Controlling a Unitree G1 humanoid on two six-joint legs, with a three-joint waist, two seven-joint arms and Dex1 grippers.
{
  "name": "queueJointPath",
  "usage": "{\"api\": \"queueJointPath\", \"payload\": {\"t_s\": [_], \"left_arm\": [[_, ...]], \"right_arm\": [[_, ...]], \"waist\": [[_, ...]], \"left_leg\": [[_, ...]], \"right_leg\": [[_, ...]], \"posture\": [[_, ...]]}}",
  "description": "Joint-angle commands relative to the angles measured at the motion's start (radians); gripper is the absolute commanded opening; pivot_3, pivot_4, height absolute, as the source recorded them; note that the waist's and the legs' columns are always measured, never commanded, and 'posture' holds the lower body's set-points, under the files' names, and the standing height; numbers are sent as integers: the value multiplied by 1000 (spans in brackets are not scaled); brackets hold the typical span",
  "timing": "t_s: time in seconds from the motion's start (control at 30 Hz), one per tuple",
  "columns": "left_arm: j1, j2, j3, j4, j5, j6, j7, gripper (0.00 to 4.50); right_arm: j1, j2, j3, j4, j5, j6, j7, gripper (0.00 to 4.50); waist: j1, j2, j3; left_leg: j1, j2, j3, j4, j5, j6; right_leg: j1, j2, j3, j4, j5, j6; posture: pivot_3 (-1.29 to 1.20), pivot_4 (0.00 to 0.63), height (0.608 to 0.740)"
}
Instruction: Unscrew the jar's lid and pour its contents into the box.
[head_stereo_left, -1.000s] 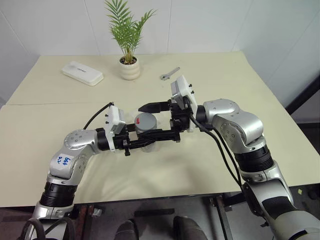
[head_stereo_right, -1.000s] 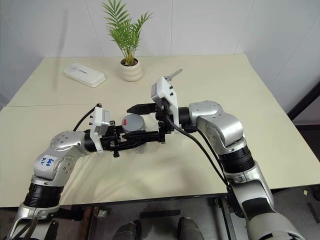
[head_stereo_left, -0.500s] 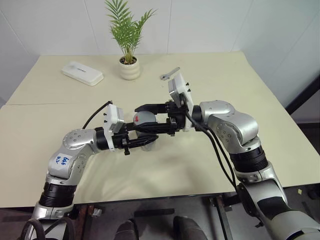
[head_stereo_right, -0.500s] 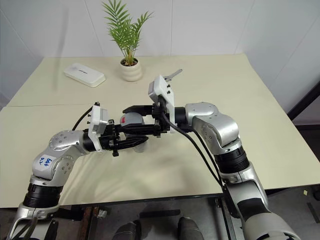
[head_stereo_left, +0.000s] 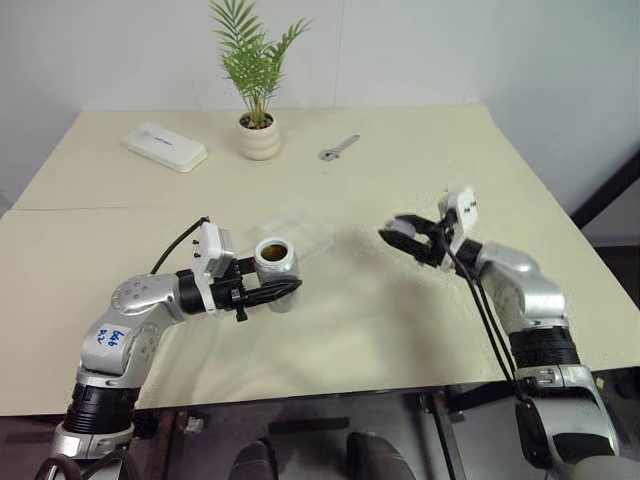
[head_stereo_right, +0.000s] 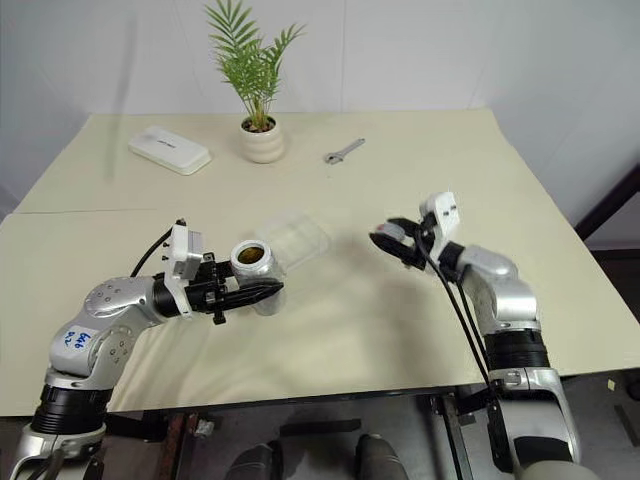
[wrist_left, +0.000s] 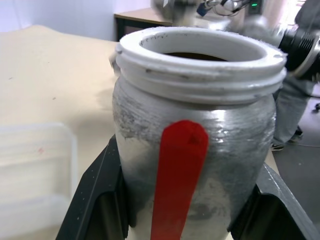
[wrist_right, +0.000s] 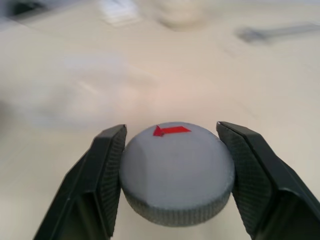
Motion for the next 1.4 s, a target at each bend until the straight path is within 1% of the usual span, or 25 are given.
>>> {"api": "queueJointPath", "payload": {"t_s": [0.03,0.13,0.2,0.27,0.3,0.33,0.37,0.47,0.53,0.57,0.63,0.73,0.83,0.9,1.0,1.1,1.17,1.23,1.3,1.33,1.4], "left_arm": [[-20,1,31,-27,-41,12,9,1921],[-33,3,34,-19,-58,28,12,1921],[-41,4,38,-15,-66,37,12,1921],[-50,4,41,-9,-69,42,11,1921],[-54,4,41,-4,-68,42,10,1921],[-56,5,43,-3,-68,43,9,1921],[-64,2,53,3,-77,51,17,1921],[-84,7,84,24,-93,55,23,1921],[-102,12,102,53,-92,51,28,1921],[-126,17,113,94,-82,43,32,1921],[-168,26,128,166,-64,25,34,1921],[-245,46,125,288,-17,-8,34,1921],[-341,72,88,442,72,-79,30,1921],[-421,90,26,554,173,-119,43,1921],[-497,97,-50,665,306,-197,74,1921],[-551,80,-94,751,402,-287,119,1921],[-587,65,-138,797,490,-386,178,1921],[-633,56,-194,846,625,-507,314,1921],[-666,88,-303,872,852,-695,512,1921],[-677,100,-338,887,928,-755,584,1921],[-729,137,-452,892,1179,-834,846,1921]], "right_arm": [[-18,-14,-22,185,-82,-197,-53,2561],[-31,-9,-40,298,-103,-258,-82,2561],[-38,-7,-53,331,-99,-267,-78,3298],[-33,-10,-61,322,-84,-263,-44,3895],[-31,-13,-67,310,-78,-258,-36,4290],[-26,-15,-74,290,-70,-252,-27,4475],[-20,-20,-80,243,-58,-237,-13,4475],[8,-45,-62,13,-16,-116,55,4475],[25,-63,-30,-166,26,17,100,4475],[20,-72,0,-278,71,117,134,4475],[7,-77,37,-422,122,237,162,4475],[-22,-72,88,-525,156,350,181,4475],[-58,-46,128,-543,136,378,160,4475],[-72,-35,143,-516,104,359,148,4475],[-68,-30,141,-504,88,349,140,4475],[-53,-33,132,-508,82,348,135,4475],[-38,-37,123,-516,82,354,125,4475],[-21,-43,108,-529,88,366,113,4475],[-2,-50,92,-544,97,382,103,4475],[3,-51,88,-548,99,386,99,4475],[31,-57,70,-570,110,405,83,4475]], "waist": [[-7,0,0],[-15,0,0],[-19,0,0],[-19,0,0],[-19,0,0],[-18,0,0],[-17,0,0],[-16,1,0],[-16,1,1],[-15,1,1],[-15,1,1],[-13,1,1],[-9,1,1],[-2,1,1],[15,1,1],[18,1,1],[19,1,1],[21,1,1],[26,1,1],[26,1,1],[28,1,1]], "left_leg": [[1,0,0,0,0,0],[1,0,0,0,0,0],[2,0,1,0,0,0],[3,0,2,1,0,-1],[3,0,2,1,1,-1],[3,0,2,1,1,-1],[3,0,2,1,1,-1],[2,0,2,1,1,-1],[3,0,2,1,1,-1],[3,0,2,0,1,-1],[3,0,2,1,1,-1],[3,1,1,1,1,-1],[3,1,2,2,1,-1],[2,1,2,2,1,-1],[1,1,2,1,0,-1],[0,1,3,1,-1,-1],[-2,1,3,1,-2,-1],[-3,1,3,1,-2,-1],[-5,1,3,1,-2,-1],[-6,1,4,1,-2,-1],[-6,1,7,1,-2,-1]], "right_leg": [[0,0,0,0,0,0],[1,0,1,1,0,0],[1,0,2,1,1,1],[2,0,3,1,1,2],[2,0,3,1,1,2],[2,0,3,1,1,2],[2,0,3,1,1,2],[1,0,3,1,1,2],[1,0,3,1,1,2],[1,1,3,2,1,2],[1,1,3,2,1,2],[1,2,3,3,2,0],[1,1,2,2,2,0],[1,1,2,1,2,0],[0,1,2,0,2,0],[-1,1,2,-1,1,0],[-3,1,2,-1,1,0],[-4,1,2,-1,0,0],[-6,1,2,-1,0,1],[-7,1,3,-1,1,1],[-9,1,5,0,1,1]], "posture": [[0,150,740],[0,150,740],[0,150,740],[0,150,740],[0,150,740],[0,150,740],[0,150,740],[0,150,740],[0,150,740],[0,150,740],[0,150,740],[0,150,740],[0,150,740],[0,150,740],[0,150,740],[0,150,740],[0,150,740],[0,150,740],[0,150,740],[0,150,740],[0,150,740]]}}
